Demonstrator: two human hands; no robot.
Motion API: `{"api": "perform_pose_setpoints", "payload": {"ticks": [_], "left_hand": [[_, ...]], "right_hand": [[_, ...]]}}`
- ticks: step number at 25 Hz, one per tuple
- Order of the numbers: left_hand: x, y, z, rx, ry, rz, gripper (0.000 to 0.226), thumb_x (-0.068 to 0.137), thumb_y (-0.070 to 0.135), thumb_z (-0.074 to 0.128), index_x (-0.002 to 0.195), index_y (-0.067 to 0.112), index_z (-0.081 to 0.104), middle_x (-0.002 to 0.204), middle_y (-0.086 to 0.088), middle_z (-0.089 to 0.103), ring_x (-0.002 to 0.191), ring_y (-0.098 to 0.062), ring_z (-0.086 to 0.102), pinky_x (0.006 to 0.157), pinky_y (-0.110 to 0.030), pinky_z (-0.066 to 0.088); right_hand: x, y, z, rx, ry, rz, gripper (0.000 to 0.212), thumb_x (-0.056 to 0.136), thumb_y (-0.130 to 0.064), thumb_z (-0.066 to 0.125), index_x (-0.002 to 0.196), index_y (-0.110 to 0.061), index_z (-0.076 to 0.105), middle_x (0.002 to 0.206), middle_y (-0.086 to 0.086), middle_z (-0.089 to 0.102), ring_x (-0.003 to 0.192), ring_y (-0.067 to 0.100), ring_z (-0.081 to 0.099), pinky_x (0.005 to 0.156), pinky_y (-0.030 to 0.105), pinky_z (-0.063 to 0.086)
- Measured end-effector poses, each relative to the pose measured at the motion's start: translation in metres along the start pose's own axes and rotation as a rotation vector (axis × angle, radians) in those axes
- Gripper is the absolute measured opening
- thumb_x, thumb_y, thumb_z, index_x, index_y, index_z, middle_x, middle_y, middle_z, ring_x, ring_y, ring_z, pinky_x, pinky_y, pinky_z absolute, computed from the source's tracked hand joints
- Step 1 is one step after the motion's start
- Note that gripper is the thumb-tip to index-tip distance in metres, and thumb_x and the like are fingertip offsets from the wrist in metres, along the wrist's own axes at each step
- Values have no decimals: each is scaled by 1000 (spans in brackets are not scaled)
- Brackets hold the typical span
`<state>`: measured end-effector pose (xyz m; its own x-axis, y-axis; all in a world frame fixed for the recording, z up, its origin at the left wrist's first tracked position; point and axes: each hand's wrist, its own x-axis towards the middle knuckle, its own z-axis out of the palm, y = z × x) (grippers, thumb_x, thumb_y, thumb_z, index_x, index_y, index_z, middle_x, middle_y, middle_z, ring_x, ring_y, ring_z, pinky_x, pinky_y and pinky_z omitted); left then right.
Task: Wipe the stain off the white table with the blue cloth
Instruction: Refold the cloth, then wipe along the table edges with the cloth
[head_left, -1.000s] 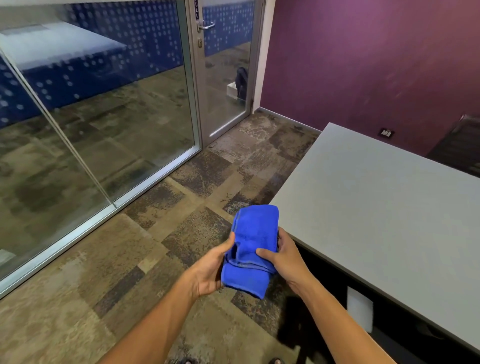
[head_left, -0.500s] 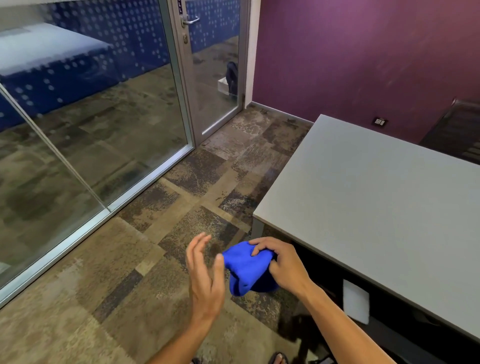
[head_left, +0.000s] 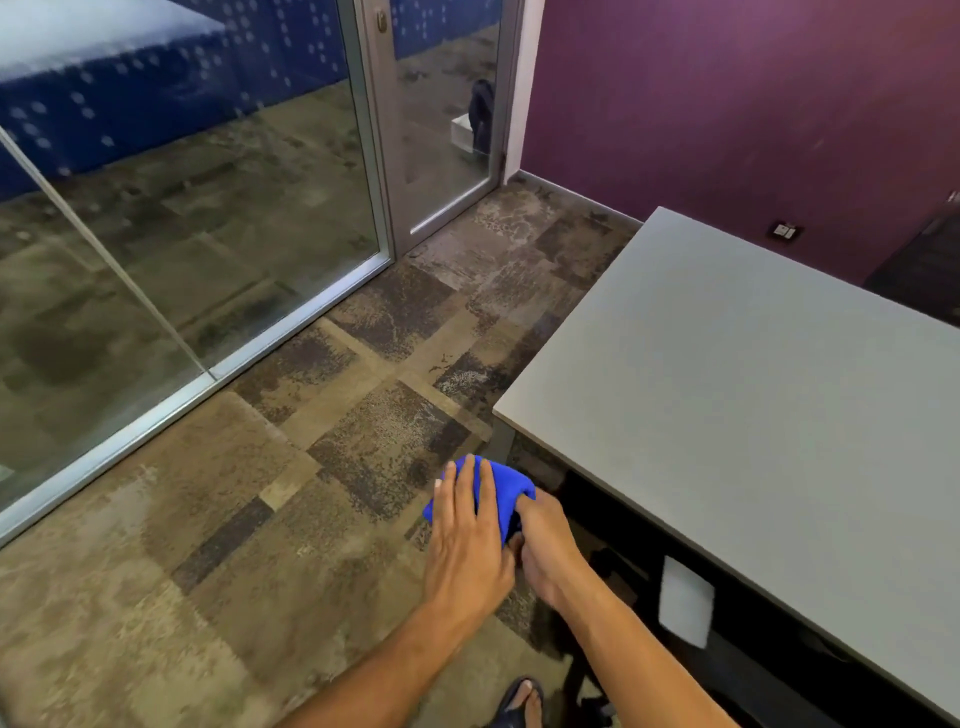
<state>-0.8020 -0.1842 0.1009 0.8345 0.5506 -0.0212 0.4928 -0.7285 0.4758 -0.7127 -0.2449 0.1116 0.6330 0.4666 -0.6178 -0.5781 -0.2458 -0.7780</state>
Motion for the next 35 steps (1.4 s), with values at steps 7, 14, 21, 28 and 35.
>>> {"api": "perform_pose_setpoints", "payload": {"ticks": [7, 14, 21, 28, 35], "left_hand": [[34, -11, 49, -837, -434, -467, 109, 59, 41, 72, 156, 30, 23, 158, 10, 32, 142, -21, 40, 112, -40, 40], [62, -2, 84, -1054, -63, -716, 49, 65, 31, 91, 106, 24, 65, 95, -6, 77, 89, -20, 74, 83, -36, 60], [77, -39, 93, -1045, 44, -853, 19, 88, 10, 73, 106, 14, 67, 99, -3, 73, 89, -21, 69, 73, -30, 55], [111, -106, 79, -926, 184, -692, 12, 94, 16, 63, 94, 28, 62, 81, 4, 63, 73, -20, 60, 61, -31, 48], [149, -137, 131, -798, 283, -456, 38, 95, 25, 60, 133, 22, 58, 95, -3, 70, 81, -23, 63, 68, -33, 51]], "right_hand": [[23, 13, -49, 286, -368, 276, 80, 103, -66, 27, 145, -3, 54, 146, 23, 58, 137, 37, 55, 109, 48, 49], [82, -8, -79, 82, -498, 281, 111, 82, -92, 36, 147, -4, 54, 146, 17, 49, 120, 26, 53, 105, 33, 39], [125, -38, -108, -793, -219, -82, 81, 82, -83, 49, 146, -33, 54, 160, -7, 45, 146, 15, 44, 117, 31, 36], [212, -38, -173, -1318, 259, -238, 75, 106, -55, 34, 165, -13, 16, 173, 12, 7, 157, 35, 18, 126, 50, 19], [257, 25, -191, -1505, 529, -152, 69, 105, -59, 11, 165, -24, 2, 173, 10, -2, 158, 39, -2, 125, 59, 7]]}}
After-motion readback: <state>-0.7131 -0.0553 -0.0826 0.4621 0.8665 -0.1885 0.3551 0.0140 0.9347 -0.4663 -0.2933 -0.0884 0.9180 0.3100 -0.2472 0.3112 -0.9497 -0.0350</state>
